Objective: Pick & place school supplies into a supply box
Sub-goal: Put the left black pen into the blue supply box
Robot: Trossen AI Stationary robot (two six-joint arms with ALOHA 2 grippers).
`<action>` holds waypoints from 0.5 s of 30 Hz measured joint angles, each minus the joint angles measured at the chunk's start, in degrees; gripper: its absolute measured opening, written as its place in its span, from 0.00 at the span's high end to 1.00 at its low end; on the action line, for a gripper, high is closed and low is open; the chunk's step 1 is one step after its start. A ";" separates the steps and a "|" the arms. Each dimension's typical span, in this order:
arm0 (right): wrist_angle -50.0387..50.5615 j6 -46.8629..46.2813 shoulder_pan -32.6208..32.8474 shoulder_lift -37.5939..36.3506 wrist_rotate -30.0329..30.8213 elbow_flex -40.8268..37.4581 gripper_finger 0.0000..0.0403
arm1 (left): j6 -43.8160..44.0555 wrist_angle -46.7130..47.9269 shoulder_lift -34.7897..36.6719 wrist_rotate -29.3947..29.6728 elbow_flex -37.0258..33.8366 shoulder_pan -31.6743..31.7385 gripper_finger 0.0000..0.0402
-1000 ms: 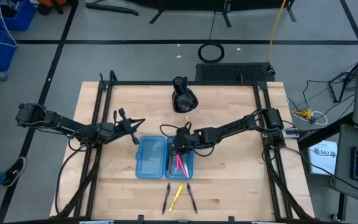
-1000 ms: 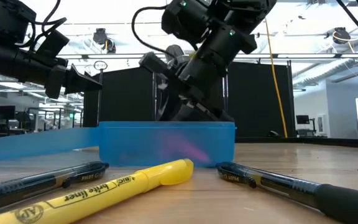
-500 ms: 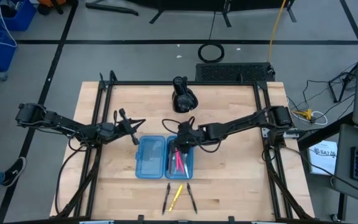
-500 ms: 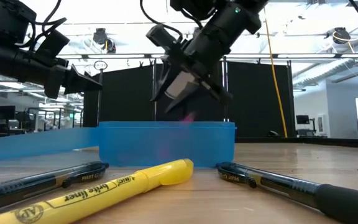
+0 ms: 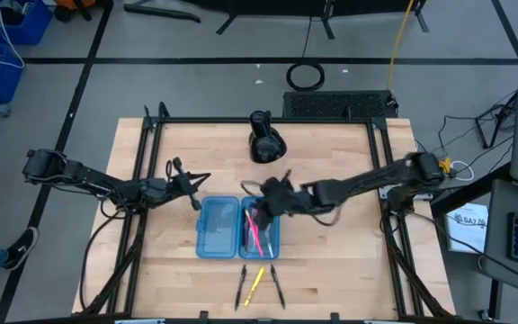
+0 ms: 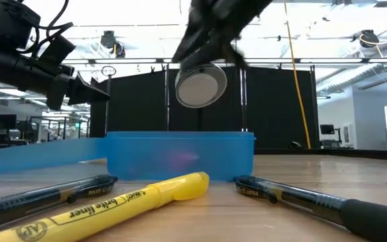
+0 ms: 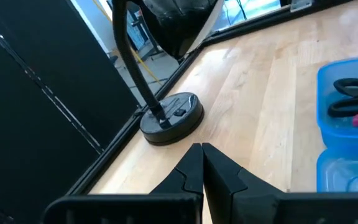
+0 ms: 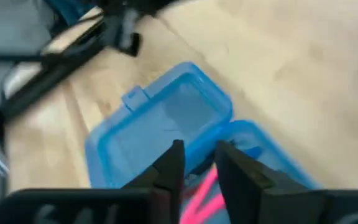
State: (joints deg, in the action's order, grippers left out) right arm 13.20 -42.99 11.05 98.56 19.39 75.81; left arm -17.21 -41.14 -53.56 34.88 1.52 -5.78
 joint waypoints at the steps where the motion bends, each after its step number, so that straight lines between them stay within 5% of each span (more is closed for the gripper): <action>1: 1.69 3.94 1.50 -1.54 2.67 0.00 0.85 | 0.45 0.02 0.00 0.11 -0.02 0.00 0.98; 4: 4.91 13.02 6.75 -5.75 11.96 -0.82 0.97 | 1.44 -0.22 0.00 -0.32 -0.02 0.04 0.98; 8: -3.29 23.11 12.77 -11.04 19.49 -9.11 0.97 | 2.36 -0.84 0.00 -1.91 0.00 0.02 0.98; 11: -12.11 27.48 14.88 -15.20 20.51 -18.42 0.98 | 4.57 -0.61 0.02 -4.18 0.00 0.04 0.98; 15: -27.63 27.46 14.82 -18.60 13.27 -32.58 0.99 | 5.30 -1.15 0.02 -4.43 0.00 0.04 0.98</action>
State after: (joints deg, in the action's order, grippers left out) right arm -14.44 -15.53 25.88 79.96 32.66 43.23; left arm -11.90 -42.29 -53.54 30.45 1.52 -5.74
